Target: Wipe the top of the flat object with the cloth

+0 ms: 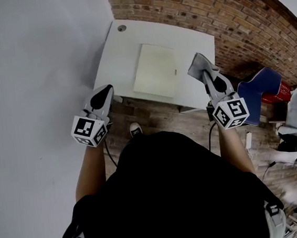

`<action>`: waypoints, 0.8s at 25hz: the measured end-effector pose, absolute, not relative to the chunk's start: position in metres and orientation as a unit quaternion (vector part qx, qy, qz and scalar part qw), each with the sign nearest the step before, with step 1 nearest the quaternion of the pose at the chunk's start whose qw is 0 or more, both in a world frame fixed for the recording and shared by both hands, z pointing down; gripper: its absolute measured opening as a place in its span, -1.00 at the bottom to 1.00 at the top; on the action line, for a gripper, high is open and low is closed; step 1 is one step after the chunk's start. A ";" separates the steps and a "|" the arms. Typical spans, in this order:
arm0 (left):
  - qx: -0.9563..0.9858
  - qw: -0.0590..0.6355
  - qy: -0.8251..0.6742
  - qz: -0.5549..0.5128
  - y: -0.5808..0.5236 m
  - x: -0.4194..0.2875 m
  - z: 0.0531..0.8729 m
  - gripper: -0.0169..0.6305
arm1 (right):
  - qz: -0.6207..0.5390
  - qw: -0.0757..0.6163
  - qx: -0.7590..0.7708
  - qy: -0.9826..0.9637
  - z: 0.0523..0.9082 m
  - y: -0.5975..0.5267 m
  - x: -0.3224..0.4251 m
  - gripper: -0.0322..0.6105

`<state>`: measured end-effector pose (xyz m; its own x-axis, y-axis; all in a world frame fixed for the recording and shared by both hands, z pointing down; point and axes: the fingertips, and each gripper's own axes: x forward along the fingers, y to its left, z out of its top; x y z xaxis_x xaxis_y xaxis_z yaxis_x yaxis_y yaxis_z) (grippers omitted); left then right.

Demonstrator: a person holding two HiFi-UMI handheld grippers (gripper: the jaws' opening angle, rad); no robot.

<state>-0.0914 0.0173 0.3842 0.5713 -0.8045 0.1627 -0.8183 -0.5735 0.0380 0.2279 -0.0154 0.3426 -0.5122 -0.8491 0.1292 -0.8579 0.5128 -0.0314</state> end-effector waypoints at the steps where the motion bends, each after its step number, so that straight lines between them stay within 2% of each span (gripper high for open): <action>1: 0.887 0.054 -0.454 0.062 0.012 -0.094 0.384 -0.94 | 0.046 0.052 0.494 -0.866 0.343 -0.018 0.224 -0.86; 20: 0.913 0.062 -0.400 0.053 -0.069 -0.168 0.393 -0.94 | 0.060 0.063 0.549 -0.832 0.342 -0.068 0.146 -0.86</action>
